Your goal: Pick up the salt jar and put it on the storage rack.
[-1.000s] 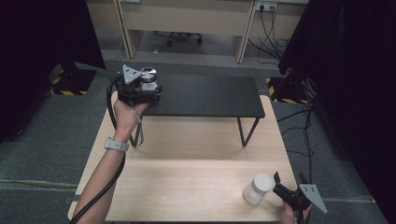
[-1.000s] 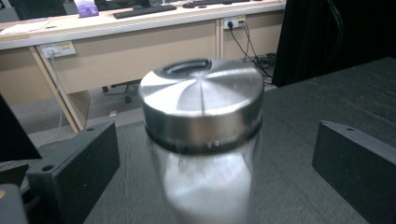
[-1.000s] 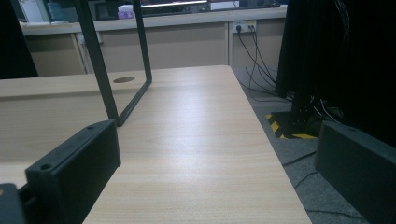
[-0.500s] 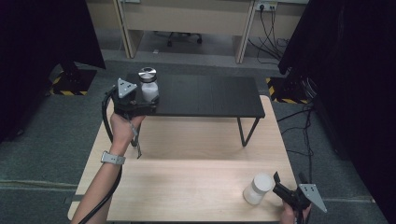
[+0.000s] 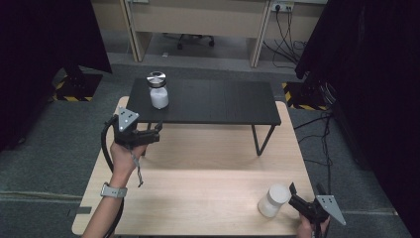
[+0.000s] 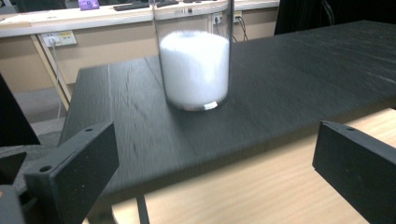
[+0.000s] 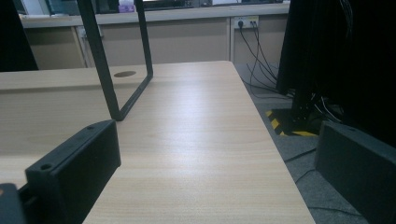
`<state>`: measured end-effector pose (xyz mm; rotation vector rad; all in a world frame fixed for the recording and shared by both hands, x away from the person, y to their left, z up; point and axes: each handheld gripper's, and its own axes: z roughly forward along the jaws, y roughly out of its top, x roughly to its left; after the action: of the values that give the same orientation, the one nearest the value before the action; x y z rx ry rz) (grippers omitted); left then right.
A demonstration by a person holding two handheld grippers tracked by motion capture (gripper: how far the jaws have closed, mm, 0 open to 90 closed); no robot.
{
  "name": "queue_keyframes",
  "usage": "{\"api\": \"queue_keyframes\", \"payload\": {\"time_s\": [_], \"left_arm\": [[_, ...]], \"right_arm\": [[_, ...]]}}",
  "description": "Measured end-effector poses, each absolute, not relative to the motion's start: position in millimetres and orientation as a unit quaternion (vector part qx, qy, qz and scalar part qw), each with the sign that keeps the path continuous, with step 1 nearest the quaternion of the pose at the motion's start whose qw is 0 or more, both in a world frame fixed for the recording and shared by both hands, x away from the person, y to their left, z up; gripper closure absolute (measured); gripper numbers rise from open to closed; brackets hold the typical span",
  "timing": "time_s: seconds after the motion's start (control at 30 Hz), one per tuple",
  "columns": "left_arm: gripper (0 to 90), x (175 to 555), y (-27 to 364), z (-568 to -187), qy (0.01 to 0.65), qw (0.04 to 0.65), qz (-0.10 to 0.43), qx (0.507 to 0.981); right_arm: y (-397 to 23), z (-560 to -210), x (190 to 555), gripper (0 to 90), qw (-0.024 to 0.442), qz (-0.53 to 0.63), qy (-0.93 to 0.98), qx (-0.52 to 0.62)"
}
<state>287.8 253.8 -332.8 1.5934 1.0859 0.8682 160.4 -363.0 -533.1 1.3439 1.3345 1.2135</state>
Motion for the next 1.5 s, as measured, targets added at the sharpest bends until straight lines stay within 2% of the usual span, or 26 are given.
{"api": "queue_keyframes", "payload": {"time_s": [0.43,1.5], "left_arm": [[0.0,260,267,-362,0.461,0.487,0.339,0.660],[0.0,229,294,-427,0.514,0.446,0.315,0.662]], "right_arm": [[-363,-532,161,0.6,0.429,0.483,0.541,0.538],[-362,-530,161,0.6,0.429,0.476,0.549,0.537]]}}
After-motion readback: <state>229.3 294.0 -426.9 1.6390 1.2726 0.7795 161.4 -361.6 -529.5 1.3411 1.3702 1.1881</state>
